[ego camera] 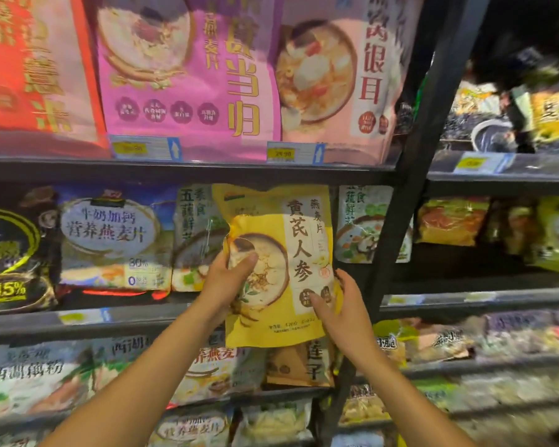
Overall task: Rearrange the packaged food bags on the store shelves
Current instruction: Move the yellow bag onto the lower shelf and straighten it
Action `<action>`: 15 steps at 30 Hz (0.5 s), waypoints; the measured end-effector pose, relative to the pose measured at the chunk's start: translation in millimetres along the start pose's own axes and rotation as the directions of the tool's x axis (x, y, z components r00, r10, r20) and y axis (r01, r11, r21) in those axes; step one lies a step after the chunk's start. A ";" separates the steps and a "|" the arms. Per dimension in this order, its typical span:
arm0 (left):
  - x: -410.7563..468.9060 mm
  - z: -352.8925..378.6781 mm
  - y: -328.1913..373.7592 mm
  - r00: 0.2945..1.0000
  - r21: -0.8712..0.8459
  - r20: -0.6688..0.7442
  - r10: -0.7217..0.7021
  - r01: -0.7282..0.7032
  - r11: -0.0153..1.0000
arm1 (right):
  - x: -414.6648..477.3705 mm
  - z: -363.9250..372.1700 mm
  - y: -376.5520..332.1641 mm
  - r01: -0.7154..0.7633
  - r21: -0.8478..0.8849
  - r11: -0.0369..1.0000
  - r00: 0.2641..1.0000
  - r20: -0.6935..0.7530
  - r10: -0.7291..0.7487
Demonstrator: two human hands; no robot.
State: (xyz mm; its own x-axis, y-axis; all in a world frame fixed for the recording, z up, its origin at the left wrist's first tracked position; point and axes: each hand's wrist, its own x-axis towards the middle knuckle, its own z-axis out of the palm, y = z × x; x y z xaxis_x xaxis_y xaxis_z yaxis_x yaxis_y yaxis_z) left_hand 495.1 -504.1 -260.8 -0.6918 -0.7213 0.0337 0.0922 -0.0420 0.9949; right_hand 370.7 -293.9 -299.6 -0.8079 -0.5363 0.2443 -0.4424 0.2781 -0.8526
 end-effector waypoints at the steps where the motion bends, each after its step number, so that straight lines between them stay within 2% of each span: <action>1: 4.4 5.8 4.5 1.000 -0.004 0.012 0.016 -0.016 1.000 | -2.1 -2.1 1.2 0.041 -0.045 0.998 0.999 -0.015 -0.042; 4: 21.6 20.6 11.5 1.000 -0.003 0.015 0.024 -0.024 1.000 | -1.4 -6.3 6.5 0.128 -0.175 0.976 0.990 -0.034 -0.136; 7: 35.4 34.3 15.2 0.999 0.004 0.004 0.043 -0.043 0.999 | 4.1 -6.6 4.6 0.142 -0.270 0.952 0.990 0.017 -0.143; 11: 57.2 53.1 13.9 0.999 0.026 -0.054 -0.002 0.003 1.000 | 23.2 -0.1 2.0 0.139 -0.295 0.945 0.990 0.068 -0.124; 15: 80.0 65.9 14.0 0.987 0.101 -0.130 -0.099 0.113 0.988 | 50.3 4.5 8.7 0.097 -0.271 0.958 0.994 0.076 -0.079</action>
State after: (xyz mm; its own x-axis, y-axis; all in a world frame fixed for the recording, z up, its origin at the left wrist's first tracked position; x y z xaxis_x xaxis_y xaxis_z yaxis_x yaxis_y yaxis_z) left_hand 393.8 -516.8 -237.9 -0.5985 -0.7974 -0.0779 -0.0592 -0.0529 0.9968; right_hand 328.0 -322.0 -296.8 -0.7385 -0.6153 0.2755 -0.6075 0.4301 -0.6678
